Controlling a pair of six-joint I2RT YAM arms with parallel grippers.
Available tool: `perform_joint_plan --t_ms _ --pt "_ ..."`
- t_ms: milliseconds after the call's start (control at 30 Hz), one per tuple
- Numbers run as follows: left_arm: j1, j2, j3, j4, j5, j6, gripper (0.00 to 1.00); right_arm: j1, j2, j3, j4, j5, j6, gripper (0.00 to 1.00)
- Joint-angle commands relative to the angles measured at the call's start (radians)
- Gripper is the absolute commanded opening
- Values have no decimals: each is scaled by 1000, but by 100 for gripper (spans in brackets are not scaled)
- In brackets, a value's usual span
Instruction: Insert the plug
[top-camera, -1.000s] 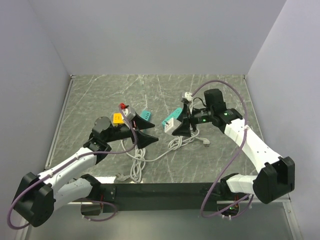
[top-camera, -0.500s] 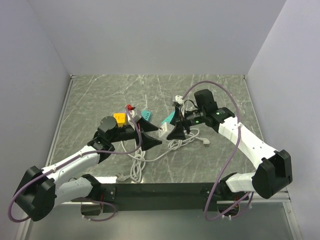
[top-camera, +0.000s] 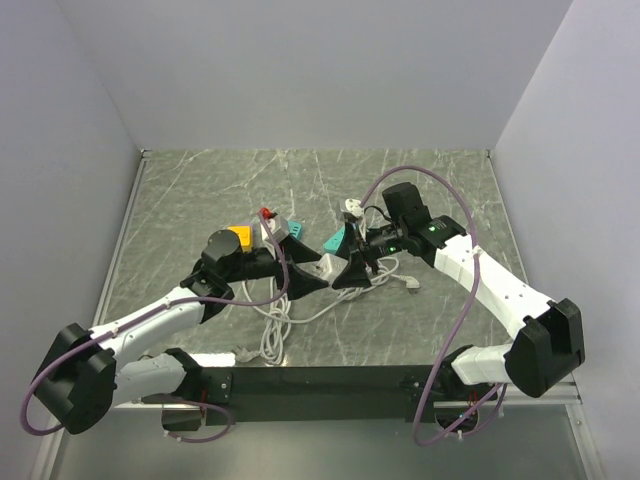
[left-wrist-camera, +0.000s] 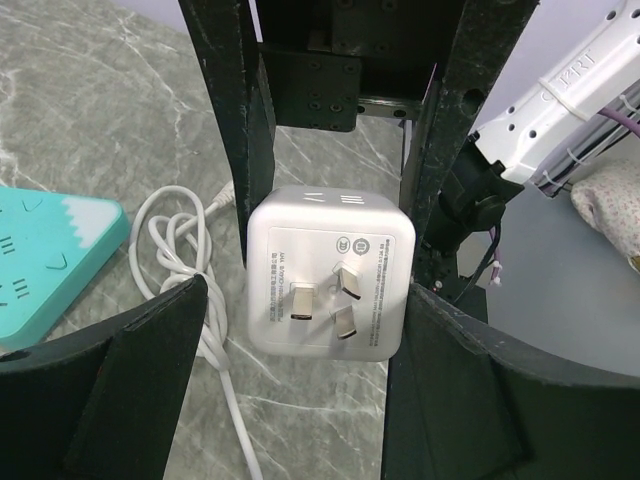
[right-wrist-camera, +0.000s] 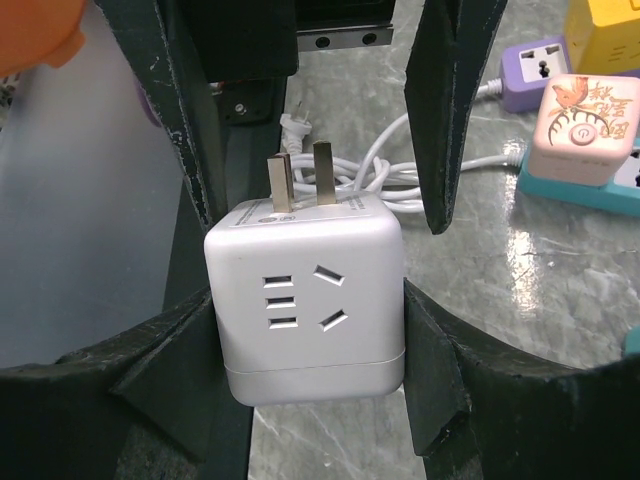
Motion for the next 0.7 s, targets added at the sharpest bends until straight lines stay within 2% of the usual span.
perform_joint_plan --t_ms 0,433,667 --pt "-5 5 43 30 13 39 84 5 -17 40 3 -53 -29 25" --pt "-5 20 45 30 24 51 84 16 -27 43 -44 -73 -75 24" --pt "-6 52 45 81 55 14 84 24 -24 51 -32 -74 -64 23"
